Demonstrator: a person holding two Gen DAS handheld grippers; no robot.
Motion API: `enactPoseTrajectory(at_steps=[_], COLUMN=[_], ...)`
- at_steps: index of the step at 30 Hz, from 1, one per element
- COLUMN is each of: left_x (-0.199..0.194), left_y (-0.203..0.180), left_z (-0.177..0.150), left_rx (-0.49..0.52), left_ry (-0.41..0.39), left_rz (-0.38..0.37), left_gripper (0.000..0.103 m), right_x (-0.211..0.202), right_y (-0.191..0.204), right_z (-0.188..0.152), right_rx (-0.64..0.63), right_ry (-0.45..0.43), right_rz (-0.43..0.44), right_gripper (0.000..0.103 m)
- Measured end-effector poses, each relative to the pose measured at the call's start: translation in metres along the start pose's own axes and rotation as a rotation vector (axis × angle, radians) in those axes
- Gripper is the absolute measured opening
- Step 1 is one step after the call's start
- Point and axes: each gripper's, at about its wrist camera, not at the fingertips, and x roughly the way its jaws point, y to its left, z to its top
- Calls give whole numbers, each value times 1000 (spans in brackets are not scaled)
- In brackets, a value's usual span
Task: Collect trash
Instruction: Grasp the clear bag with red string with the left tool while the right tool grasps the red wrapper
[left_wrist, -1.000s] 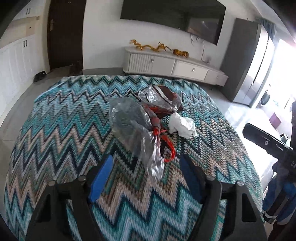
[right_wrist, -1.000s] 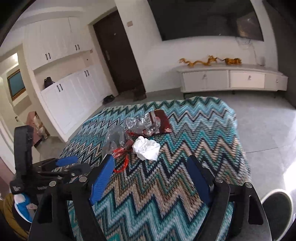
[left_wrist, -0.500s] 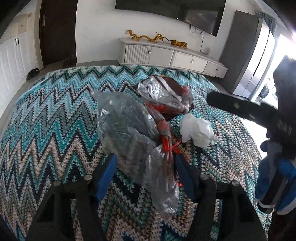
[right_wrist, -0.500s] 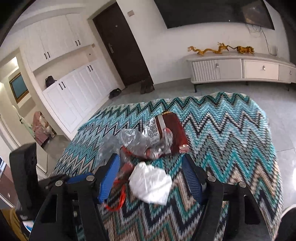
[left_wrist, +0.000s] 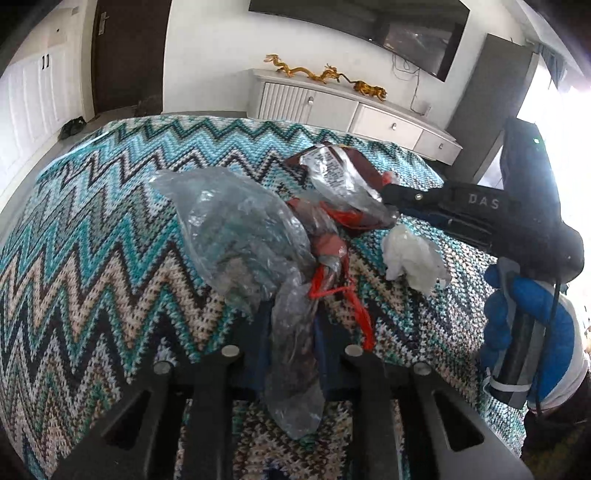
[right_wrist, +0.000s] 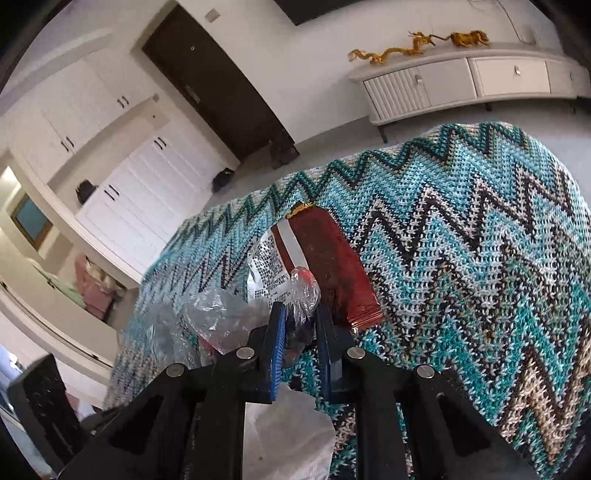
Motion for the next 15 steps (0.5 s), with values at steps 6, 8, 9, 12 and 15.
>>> enactPoseTrajectory(at_steps=[6,8,9,12,15], left_x=[-7,-8,-9,-10,-7], left_y=[-3,-6,-7,-11,-14], left_z=[-6,-7,-8,-10,-12], left_rx=[14,5,5,31,28], left_ry=[12,12,4,-12,-13], left_rz=[15,-24,-27,6,13], left_gripper=[27,49,59,60,59], right_x=[-12,-14,-16,-19,-22], right_y=[-1,0,2,1,0], right_z=[-2,-2,-4,-6,-8], right_rx=[16,17,16,23,32], right_ry=[-24,-31,-33,-43,-59], right_rz=[16,25,27,39,56], right_gripper=[11,11,11,10,10])
